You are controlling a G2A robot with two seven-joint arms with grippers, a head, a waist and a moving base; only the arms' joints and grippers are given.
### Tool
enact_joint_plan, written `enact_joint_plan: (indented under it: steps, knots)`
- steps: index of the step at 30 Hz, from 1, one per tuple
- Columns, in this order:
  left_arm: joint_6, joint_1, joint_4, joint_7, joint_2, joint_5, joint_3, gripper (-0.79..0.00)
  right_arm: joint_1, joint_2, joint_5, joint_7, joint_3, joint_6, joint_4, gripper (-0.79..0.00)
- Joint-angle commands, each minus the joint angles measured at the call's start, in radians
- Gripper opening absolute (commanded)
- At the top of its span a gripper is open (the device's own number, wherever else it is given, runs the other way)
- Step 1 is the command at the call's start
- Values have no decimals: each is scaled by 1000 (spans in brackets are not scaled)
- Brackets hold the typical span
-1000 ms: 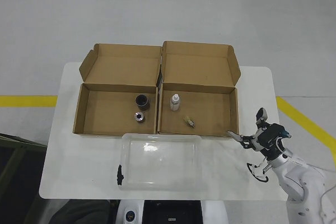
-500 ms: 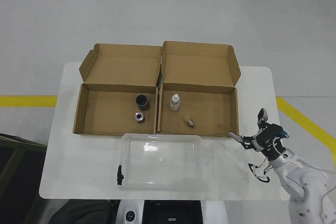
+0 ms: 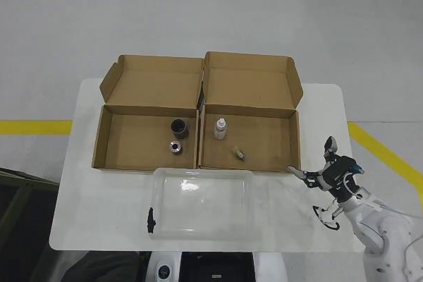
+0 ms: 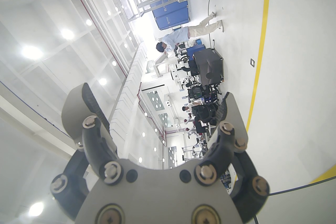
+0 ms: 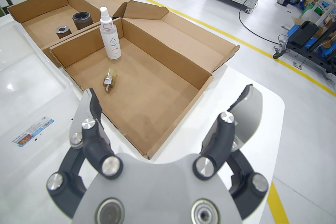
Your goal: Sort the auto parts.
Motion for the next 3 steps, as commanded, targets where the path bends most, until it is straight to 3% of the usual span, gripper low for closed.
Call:
enact_joint_plan:
  steps: [1, 3]
  knots:
    - [0, 0, 0, 0, 0, 0, 0, -1, 0, 0, 0, 0, 0, 0, 0, 0]
    - [0, 0, 0, 0, 0, 0, 0, 0, 0, 0, 0, 0, 0, 0, 0, 0]
